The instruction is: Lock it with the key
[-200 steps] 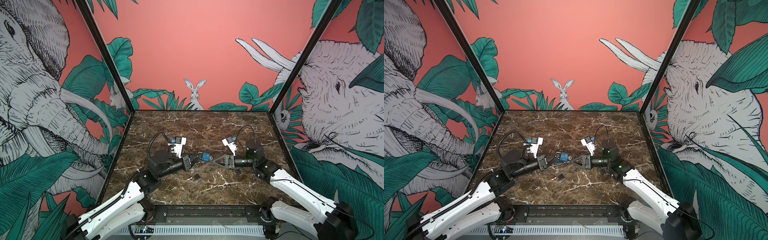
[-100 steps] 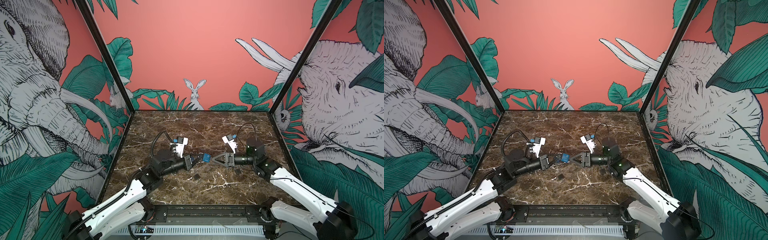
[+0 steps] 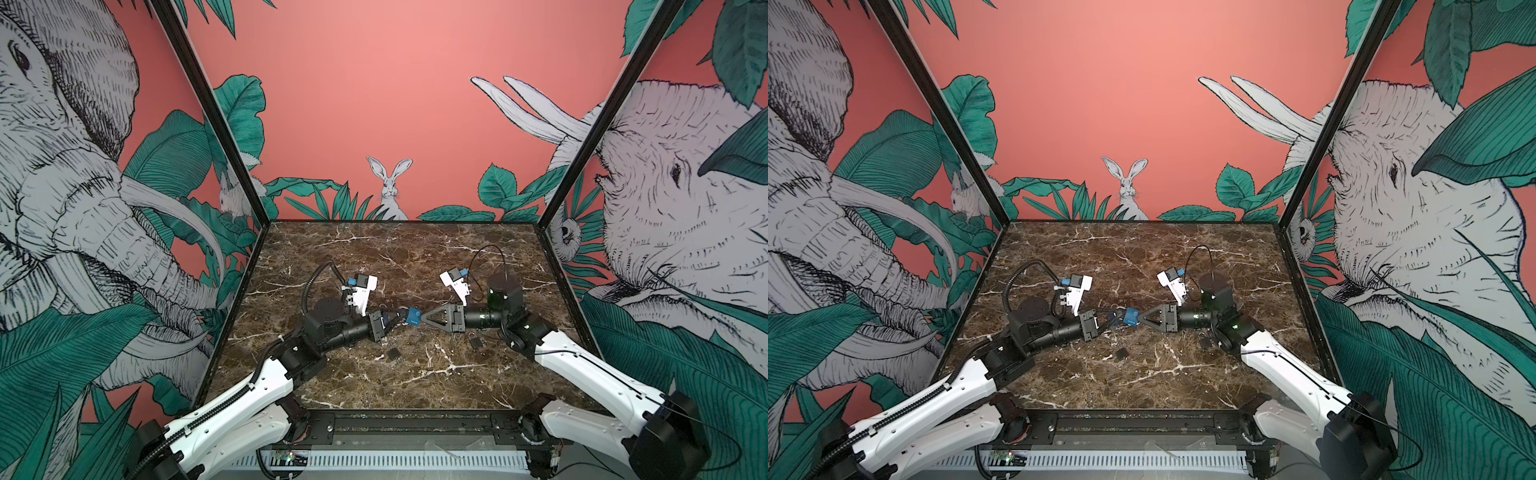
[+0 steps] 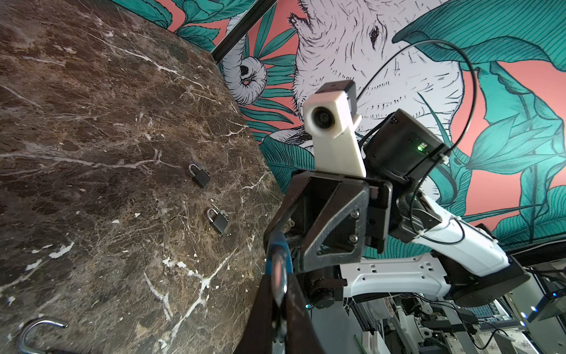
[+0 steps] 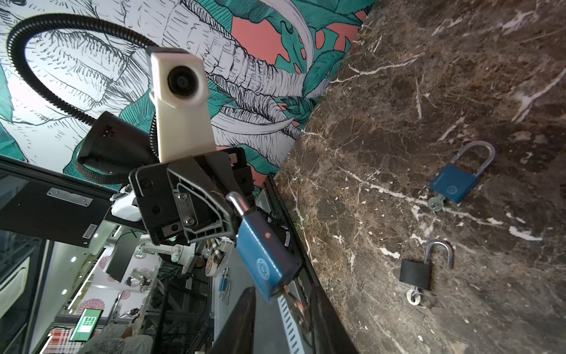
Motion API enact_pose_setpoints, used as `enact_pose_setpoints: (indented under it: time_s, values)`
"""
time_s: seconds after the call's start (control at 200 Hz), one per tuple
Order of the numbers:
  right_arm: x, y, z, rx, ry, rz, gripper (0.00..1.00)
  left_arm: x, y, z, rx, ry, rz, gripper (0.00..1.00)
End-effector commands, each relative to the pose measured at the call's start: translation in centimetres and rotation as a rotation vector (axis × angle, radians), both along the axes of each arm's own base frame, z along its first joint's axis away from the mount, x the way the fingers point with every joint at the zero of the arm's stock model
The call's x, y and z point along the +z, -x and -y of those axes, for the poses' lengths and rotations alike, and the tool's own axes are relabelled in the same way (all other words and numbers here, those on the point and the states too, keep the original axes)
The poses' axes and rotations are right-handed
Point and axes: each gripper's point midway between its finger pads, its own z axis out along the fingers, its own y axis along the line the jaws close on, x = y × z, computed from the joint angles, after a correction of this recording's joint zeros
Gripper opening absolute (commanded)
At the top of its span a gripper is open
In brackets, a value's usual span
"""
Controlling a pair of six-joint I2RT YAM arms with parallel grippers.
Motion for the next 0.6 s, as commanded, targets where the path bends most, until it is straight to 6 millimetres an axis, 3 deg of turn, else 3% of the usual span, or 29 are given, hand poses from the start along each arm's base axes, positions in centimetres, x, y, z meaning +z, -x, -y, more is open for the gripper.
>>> enact_pose_setpoints:
  time_s: [0.0, 0.31, 0.395, 0.475, 0.595]
  values:
    - [1.9, 0.4, -0.6, 0.043, -0.052, 0.060, 0.25, 3.1, -0.2, -0.1, 0.017, 0.070, 0.066, 0.00]
    - [1.6, 1.6, -0.7, 0.073, -0.053, 0.044, 0.18, 2.8, -0.9, -1.4, 0.097, 0.053, 0.070, 0.00]
    - [1.7, 1.8, -0.6, 0.076, -0.056, 0.043, 0.12, 2.6, -1.0, -1.8, 0.118, 0.046, 0.069, 0.00]
    - [1.7, 1.9, -0.6, 0.081, -0.057, 0.039, 0.00, 2.5, -1.1, -2.1, 0.135, 0.044, 0.070, 0.00]
    - [1.7, 2.1, -0.6, 0.088, -0.062, 0.032, 0.00, 2.7, -1.3, -2.4, 0.155, 0.045, 0.074, 0.00]
